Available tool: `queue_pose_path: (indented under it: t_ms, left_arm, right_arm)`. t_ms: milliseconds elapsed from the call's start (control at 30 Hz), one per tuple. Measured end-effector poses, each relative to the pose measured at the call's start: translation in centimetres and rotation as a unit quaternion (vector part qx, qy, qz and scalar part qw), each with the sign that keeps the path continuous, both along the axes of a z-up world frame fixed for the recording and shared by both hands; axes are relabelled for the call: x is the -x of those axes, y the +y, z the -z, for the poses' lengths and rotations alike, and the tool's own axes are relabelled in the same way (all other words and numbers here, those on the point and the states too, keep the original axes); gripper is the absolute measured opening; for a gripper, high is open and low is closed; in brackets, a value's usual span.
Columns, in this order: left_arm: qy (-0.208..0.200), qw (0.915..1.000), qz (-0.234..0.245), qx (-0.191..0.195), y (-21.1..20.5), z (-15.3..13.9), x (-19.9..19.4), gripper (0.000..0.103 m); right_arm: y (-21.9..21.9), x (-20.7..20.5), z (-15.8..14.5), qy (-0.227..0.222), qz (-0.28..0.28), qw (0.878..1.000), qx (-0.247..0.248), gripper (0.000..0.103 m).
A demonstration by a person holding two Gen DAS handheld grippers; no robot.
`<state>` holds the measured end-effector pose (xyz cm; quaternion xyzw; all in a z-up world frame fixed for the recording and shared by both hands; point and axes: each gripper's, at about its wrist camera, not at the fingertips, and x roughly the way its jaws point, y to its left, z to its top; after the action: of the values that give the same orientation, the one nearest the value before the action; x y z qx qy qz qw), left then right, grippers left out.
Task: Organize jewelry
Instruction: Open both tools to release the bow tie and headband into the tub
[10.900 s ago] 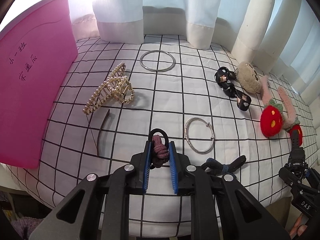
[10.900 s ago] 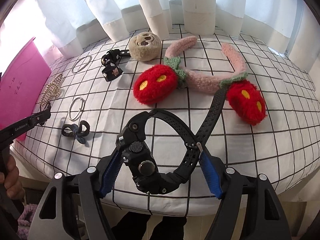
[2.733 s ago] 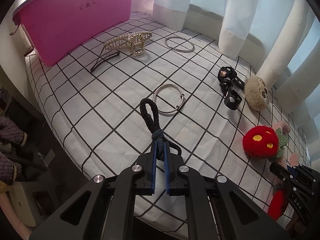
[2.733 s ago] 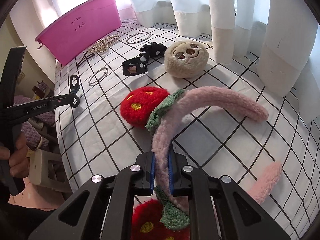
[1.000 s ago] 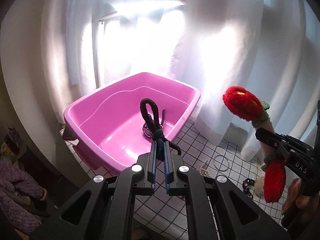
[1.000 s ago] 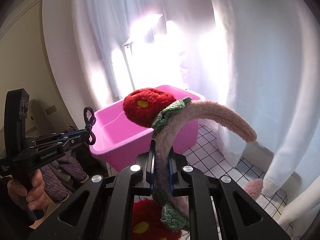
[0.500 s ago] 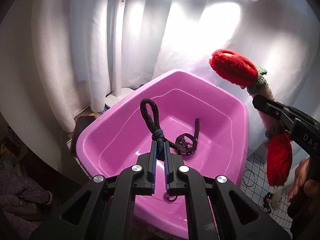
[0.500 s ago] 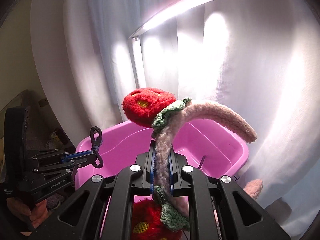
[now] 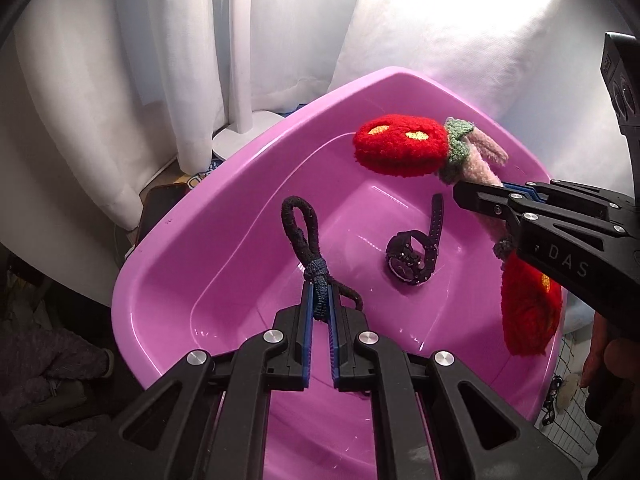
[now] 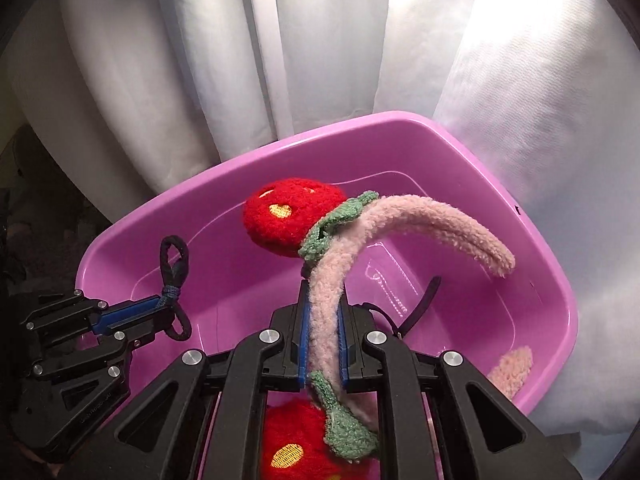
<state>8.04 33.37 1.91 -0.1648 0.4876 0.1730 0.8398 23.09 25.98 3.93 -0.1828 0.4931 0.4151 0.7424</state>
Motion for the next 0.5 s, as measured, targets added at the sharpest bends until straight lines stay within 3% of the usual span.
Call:
queue_pose_path:
  t_ms: [100, 200, 233, 267, 300, 333, 500]
  left_arm:
    - [0.015, 0.9999, -0.001, 0.004, 0.4, 0.6, -0.3, 0.008]
    - [0.025, 0.9996, 0.002, -0.010, 0.3, 0.8, -0.5, 0.014]
    - [0.030, 0.9994, 0.000, -0.019, 0.1, 0.7, -0.6, 0.029]
    - [0.032, 0.9992, -0.002, -0.024, 0.1, 0.7, -0.5, 0.043]
    - [0.027, 0.9993, -0.003, -0.025, 0.1, 0.5, -0.3, 0.069]
    - [0.019, 0.9994, -0.005, -0.027, 0.1, 0.3, 0.0, 0.076]
    - [0.018, 0.9989, -0.010, -0.043, 0.0, -0.2, 0.5, 0.074]
  right_arm:
    - [0.8, -0.8, 1.5, 0.026, -0.001, 0.999, 0.029, 0.014]
    - [1.0, -0.9, 2.2, 0.024, -0.001, 0.999, 0.045, 0.034]
    - [0.8, -0.9, 2.3, 0.023, 0.001, 0.999, 0.046, 0.051]
    - [0.7, -0.9, 2.2, 0.022, 0.003, 0.999, 0.044, 0.058]
    - [0.5, -1.0, 2.1, 0.019, 0.005, 0.999, 0.040, 0.058]
    - [0.4, -1.1, 2.0, 0.018, 0.007, 0.999, 0.039, 0.058]
    - [0.1, -1.6, 1.9, 0.017, 0.017, 0.999, 0.034, 0.058]
